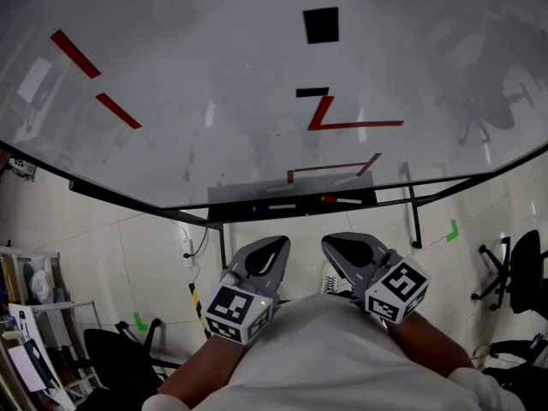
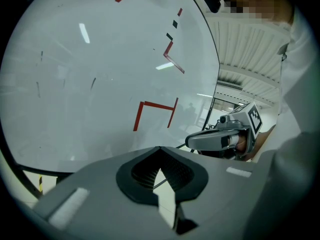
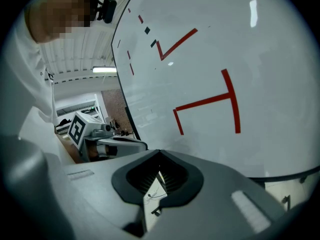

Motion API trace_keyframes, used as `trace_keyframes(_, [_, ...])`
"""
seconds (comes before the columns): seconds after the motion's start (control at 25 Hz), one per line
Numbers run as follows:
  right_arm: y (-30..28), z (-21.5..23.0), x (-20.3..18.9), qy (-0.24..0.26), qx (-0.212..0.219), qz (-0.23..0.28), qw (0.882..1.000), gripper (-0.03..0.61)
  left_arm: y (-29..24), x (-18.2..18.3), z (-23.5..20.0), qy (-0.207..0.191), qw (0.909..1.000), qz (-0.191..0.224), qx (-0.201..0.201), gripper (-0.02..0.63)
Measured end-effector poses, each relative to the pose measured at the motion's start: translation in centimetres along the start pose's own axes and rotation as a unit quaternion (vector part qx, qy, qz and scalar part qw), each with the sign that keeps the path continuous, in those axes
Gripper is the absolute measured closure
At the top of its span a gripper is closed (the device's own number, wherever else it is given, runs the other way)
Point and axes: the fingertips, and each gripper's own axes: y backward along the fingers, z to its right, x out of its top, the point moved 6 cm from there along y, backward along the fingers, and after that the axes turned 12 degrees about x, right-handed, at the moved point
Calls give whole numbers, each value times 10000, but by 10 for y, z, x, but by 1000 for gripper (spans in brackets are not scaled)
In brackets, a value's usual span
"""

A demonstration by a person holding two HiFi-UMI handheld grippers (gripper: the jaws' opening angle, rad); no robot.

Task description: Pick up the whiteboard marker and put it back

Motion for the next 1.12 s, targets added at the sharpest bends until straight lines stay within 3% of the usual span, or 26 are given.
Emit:
trace_keyframes(0.28, [-34, 13, -11, 598, -32, -828, 9948, 561, 3, -6, -9, 83, 9999, -62, 6, 597])
trace_keyframes(0.44, [-51, 17, -16, 929, -59, -1160, 9889, 518, 5, -8, -14, 107, 9999, -63, -20, 597])
trace_keyframes(0.68, [-66, 23, -18, 1274, -116, -1480, 9807, 517, 7, -10, -19, 165, 9998, -72, 3, 597])
trace_keyframes(1.12, [-99, 48, -41, 2323, -315, -2580, 9373, 520, 9, -14, -30, 310, 9994, -123, 88, 597])
